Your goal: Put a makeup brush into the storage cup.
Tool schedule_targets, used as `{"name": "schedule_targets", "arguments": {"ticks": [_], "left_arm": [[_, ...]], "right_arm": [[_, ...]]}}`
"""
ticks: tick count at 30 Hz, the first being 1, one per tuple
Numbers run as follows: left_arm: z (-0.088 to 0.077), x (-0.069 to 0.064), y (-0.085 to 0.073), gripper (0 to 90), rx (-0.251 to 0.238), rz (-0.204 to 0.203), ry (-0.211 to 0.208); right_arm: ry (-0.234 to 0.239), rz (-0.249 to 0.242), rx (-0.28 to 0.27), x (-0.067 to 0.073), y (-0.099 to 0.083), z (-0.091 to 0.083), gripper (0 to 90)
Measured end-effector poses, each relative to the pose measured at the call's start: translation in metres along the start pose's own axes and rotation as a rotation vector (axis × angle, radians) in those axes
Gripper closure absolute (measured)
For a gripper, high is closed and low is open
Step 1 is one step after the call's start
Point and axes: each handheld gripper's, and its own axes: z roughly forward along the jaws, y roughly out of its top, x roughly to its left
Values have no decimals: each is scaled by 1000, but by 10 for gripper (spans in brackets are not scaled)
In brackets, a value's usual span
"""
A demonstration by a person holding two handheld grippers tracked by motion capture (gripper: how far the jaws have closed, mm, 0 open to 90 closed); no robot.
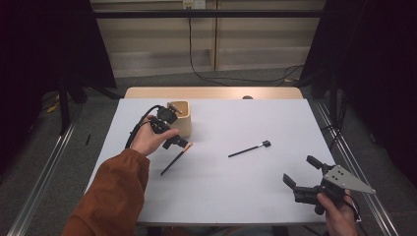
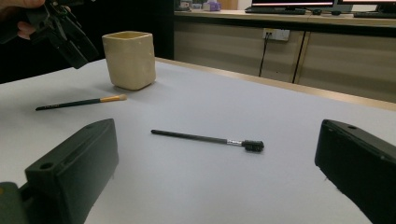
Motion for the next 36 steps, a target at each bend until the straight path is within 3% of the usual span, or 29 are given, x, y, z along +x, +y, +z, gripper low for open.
{"name": "schedule_targets", "arguments": {"ticks": [2,6,8,10,12,15,17,22,27,29,36], "left_arm": [[2,-1,1,75,13,21,9],[7,-2,1,75,36,23,-1],[11,-2,1,72,48,24,10],[13,-3,1,72,58,20,47],[16,-3,0,148,66,19,21],[18,-4,-1,182,81,12,16],[19,-5,-3,251,87,3,7],[26,-7,-6,338,122,15,26],[36,-12,-6,456,167,25,8],[39,-13,-5,504,187,37,25],[48,-14,-5,595,213,25,29]], "right_arm": [[0,0,-2,0,0,0,0],[0,0,-2,0,0,0,0],[1,0,-1,0,0,0,0],[1,-1,1,0,0,0,0],[0,-1,0,0,0,0,0],[1,-2,1,0,0,0,0],[1,-1,0,0,0,0,0],[1,-1,-1,0,0,0,0],[2,0,-2,0,0,0,0],[2,-3,-1,0,0,0,0],[2,-1,-2,0,0,-1,0]]}}
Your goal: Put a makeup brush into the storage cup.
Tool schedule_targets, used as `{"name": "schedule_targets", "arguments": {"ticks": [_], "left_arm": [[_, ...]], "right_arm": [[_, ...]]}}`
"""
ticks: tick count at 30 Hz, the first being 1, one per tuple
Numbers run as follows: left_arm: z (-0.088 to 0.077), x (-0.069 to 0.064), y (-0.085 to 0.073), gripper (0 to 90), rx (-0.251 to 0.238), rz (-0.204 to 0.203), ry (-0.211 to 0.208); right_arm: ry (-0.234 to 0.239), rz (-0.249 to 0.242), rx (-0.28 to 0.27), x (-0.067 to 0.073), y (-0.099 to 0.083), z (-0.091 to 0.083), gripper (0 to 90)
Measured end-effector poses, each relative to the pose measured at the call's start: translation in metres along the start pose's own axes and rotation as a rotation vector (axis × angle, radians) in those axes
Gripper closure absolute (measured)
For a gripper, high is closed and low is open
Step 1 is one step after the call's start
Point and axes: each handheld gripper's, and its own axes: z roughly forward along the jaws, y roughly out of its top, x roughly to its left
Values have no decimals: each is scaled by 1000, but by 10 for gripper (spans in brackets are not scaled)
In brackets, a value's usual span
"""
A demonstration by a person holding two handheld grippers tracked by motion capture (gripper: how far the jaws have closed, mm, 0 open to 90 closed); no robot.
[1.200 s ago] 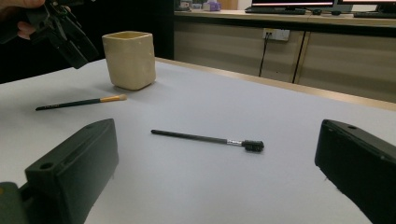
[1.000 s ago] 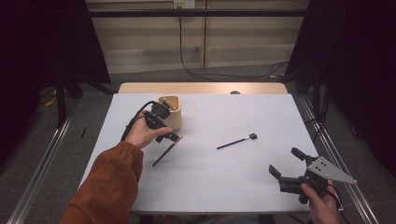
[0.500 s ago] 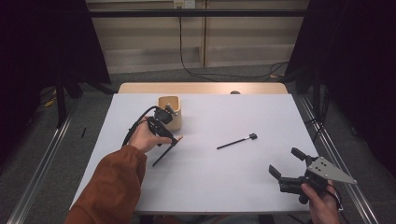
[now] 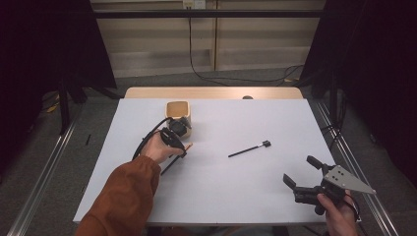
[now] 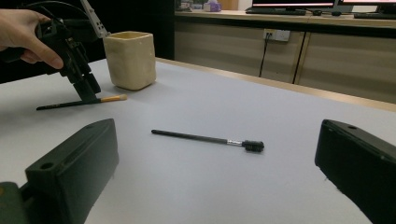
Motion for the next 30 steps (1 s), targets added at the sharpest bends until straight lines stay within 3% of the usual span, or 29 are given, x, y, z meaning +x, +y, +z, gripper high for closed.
{"name": "schedule_targets", "arguments": {"ticks": [7,17,22,27,30], "left_arm": [[8,1,0,673,18,-19,5],[10,-5,2,769,36,-9,47],[11,-5,2,833,36,-24,28],[10,-7,2,839,43,15,47],[11,-4,2,840,36,1,23]], "right_arm": [[-2,-5,3,0,0,0,0],[-5,-9,-2,0,0,-1,0],[-4,-7,-1,0,0,-1,0],[-10,-8,-2,0,0,-2,0],[-8,-4,-1,0,0,-2,0]]}}
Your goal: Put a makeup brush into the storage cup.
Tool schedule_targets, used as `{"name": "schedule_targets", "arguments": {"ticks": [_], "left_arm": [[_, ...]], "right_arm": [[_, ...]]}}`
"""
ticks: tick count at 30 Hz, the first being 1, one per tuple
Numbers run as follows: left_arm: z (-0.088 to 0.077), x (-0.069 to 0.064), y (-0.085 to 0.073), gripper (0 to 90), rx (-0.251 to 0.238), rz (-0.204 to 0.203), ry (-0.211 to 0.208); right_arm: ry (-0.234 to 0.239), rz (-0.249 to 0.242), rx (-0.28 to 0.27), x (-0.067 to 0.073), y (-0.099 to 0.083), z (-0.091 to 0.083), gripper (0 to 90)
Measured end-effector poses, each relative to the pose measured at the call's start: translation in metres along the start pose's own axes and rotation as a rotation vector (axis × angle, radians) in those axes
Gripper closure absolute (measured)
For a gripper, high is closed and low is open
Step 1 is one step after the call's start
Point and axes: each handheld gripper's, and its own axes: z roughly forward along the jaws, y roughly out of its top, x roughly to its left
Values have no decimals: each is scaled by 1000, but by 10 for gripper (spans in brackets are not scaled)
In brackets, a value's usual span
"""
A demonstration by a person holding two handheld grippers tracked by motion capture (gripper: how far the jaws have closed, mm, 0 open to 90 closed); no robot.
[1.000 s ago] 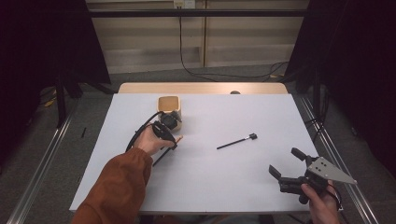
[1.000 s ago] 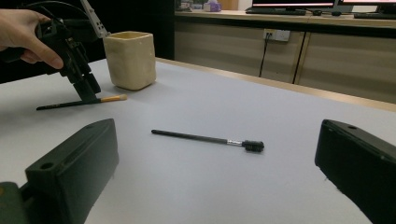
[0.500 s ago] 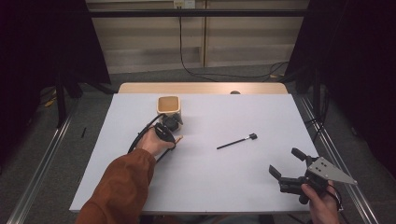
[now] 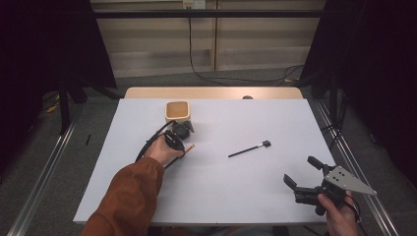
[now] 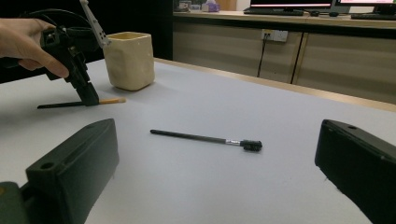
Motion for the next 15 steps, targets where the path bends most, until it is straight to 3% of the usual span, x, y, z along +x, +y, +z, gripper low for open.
{"name": "schedule_targets", "arguments": {"ticks": [3,6,10,15], "left_arm": [[0,2,-1,840,-7,1,-15],[-1,0,-3,841,-22,13,0],[-1,4,-5,841,-37,-6,-31],[-2,6,-6,841,-43,-7,-37]], "right_arm": [[1,0,0,0,0,0,0],[3,0,1,0,0,0,0],[3,3,5,-1,-1,1,0],[3,2,4,-1,0,1,0]]}}
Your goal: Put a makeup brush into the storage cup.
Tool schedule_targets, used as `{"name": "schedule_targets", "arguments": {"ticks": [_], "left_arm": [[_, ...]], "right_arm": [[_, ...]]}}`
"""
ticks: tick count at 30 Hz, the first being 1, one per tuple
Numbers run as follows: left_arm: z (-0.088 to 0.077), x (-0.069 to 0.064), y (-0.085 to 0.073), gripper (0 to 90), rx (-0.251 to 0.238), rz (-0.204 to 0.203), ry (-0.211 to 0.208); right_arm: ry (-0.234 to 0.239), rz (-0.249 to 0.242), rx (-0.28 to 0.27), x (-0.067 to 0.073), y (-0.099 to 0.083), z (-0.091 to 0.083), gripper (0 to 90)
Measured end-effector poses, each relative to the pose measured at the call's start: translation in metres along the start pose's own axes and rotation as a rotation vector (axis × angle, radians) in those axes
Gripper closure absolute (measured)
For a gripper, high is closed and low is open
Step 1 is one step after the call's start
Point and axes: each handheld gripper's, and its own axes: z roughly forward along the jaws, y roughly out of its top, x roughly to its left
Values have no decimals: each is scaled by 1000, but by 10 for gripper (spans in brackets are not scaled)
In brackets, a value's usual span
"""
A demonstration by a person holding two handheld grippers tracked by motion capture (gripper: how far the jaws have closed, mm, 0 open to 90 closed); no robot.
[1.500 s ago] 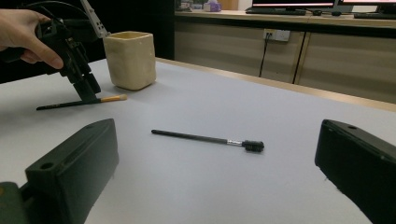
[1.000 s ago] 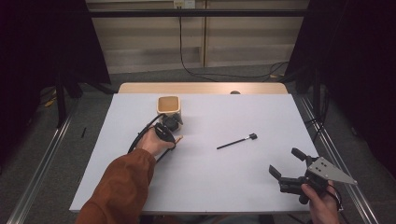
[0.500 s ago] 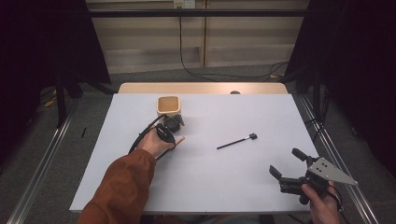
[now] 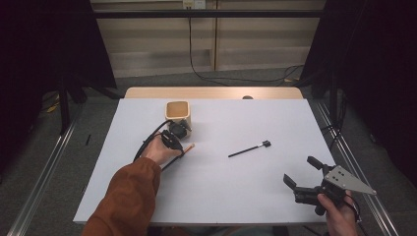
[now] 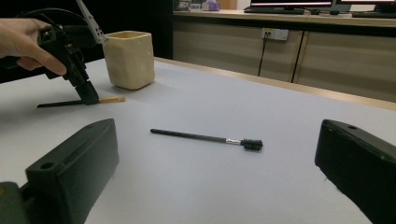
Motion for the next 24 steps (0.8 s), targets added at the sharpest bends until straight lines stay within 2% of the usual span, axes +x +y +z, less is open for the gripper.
{"name": "schedule_targets", "arguments": {"ticks": [8,12,24], "left_arm": [[-7,5,-4,840,-25,-22,-28],[-10,6,-5,841,-51,-36,-45],[-24,5,-8,840,-133,-46,-78]], "right_arm": [[2,-2,-1,0,0,0,0],[3,-1,-2,0,0,0,0],[2,6,-3,0,0,0,0]]}}
